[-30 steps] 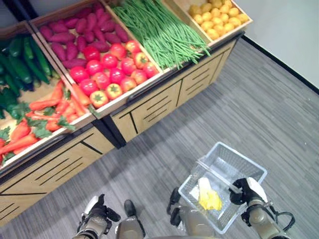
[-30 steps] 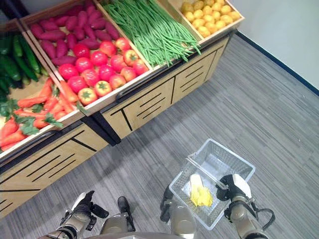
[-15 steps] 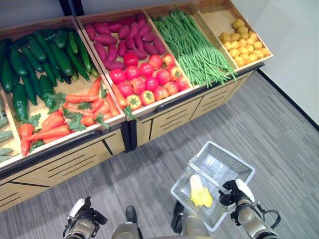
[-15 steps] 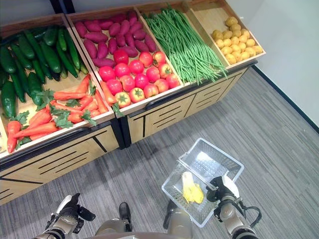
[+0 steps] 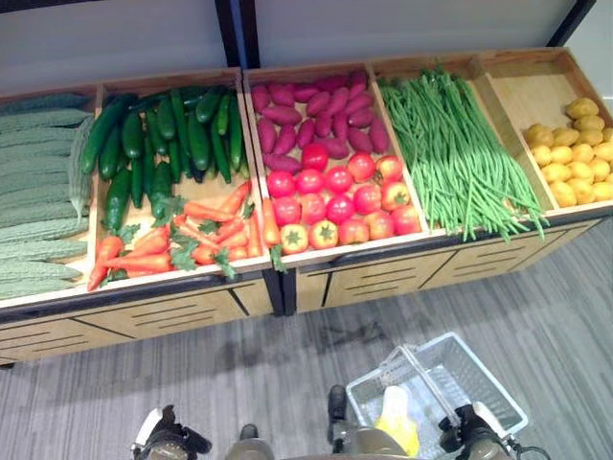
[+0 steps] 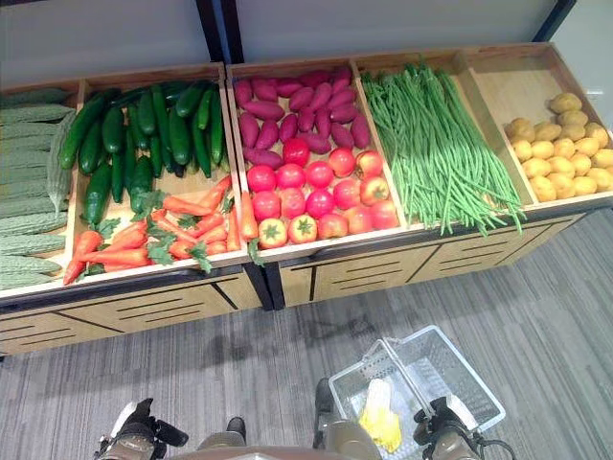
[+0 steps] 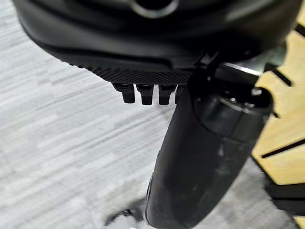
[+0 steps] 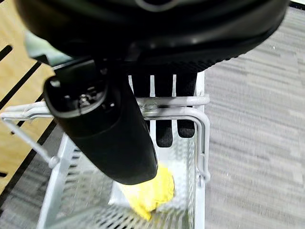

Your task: Get the vegetables into the basket

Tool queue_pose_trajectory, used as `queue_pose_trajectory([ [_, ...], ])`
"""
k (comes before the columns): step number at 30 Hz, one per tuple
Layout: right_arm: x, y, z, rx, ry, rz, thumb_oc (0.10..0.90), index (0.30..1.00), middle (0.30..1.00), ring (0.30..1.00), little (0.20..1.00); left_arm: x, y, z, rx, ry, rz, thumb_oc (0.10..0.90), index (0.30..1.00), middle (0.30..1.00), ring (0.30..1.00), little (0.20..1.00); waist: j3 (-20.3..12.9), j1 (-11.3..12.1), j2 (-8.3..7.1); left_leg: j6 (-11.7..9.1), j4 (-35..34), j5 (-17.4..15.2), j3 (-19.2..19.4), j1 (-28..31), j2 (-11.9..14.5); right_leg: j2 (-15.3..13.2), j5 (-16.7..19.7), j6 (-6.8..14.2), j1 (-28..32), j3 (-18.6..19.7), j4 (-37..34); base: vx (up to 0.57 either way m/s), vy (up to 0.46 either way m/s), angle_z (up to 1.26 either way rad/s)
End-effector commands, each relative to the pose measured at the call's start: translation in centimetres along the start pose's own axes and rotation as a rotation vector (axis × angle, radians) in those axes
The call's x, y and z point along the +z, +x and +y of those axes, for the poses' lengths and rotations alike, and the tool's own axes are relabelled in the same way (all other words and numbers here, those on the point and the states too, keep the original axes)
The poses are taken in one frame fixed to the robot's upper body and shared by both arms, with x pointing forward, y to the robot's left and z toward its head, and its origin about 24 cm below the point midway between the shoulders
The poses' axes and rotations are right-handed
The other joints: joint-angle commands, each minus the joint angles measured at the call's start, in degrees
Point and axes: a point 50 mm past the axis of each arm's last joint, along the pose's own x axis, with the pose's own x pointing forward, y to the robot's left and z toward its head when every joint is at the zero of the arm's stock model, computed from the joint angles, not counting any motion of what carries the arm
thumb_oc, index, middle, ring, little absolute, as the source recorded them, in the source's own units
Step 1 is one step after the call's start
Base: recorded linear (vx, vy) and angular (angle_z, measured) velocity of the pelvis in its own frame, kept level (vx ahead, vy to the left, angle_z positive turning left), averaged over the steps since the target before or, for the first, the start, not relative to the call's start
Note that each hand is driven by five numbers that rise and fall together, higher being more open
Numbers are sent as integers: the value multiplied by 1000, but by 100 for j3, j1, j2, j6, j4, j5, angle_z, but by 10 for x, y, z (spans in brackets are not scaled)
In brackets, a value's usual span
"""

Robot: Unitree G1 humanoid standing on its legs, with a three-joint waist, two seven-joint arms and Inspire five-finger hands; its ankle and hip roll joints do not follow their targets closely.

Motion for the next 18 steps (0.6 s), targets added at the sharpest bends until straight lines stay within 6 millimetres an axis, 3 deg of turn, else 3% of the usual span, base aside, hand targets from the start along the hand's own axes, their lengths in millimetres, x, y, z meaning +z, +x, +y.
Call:
queue_pose_trajectory([
  [1, -29, -1, -17, -86, -13, 94, 400, 300, 300, 300, 300, -7, 6, 33, 225, -334, 119, 900, 1000, 1000, 1000, 1000, -52, -173, -143, 107, -442, -27, 257, -23, -103, -766, -258, 904, 196, -66, 305, 89, -65, 86],
  [2, -29, -2, -12, -79, -58, 79, 400, 300, 300, 300, 300, -17, 6, 56, 414, -754, 233, 900, 1000, 1000, 1000, 1000, -173, -215, -138, 72, -722, -7, 382, 217, -46, -705, -292, 902, 324, -27, 228, 72, -40, 36],
  [5, -32, -3, -10, -64, -77, 89, 400, 300, 300, 300, 300, -43, 3, 89, 607, -1004, 362, 900, 1000, 1000, 1000, 1000, -292, -260, -142, 64, -836, -48, 457, 343, -48, -706, -245, 936, 361, 30, 182, -9, 41, -52],
  [7, -32, -3, -8, -52, -86, 79, 400, 300, 300, 300, 300, -47, 2, 106, 655, -978, 350, 900, 1000, 1000, 1000, 1000, -338, -300, -132, 77, -837, -92, 495, 384, -80, -735, -179, 967, 333, 78, 174, -36, 81, -24],
  [12, -32, -4, -5, -46, -77, 71, 400, 300, 300, 300, 300, -23, 5, 129, 707, -926, 220, 900, 1000, 1000, 1000, 1000, -362, -325, -146, 109, -837, -145, 548, 410, -160, -804, -79, 1030, 295, 160, 148, -36, 57, -14],
  [18, -37, -6, -3, -40, -77, 92, 400, 300, 300, 300, 300, -4, 2, 159, 815, -1042, 124, 900, 1000, 1000, 1000, 1000, -383, -327, -172, 123, -837, -176, 555, 422, -208, -871, -15, 1084, 288, 179, 133, -13, 21, -9],
])
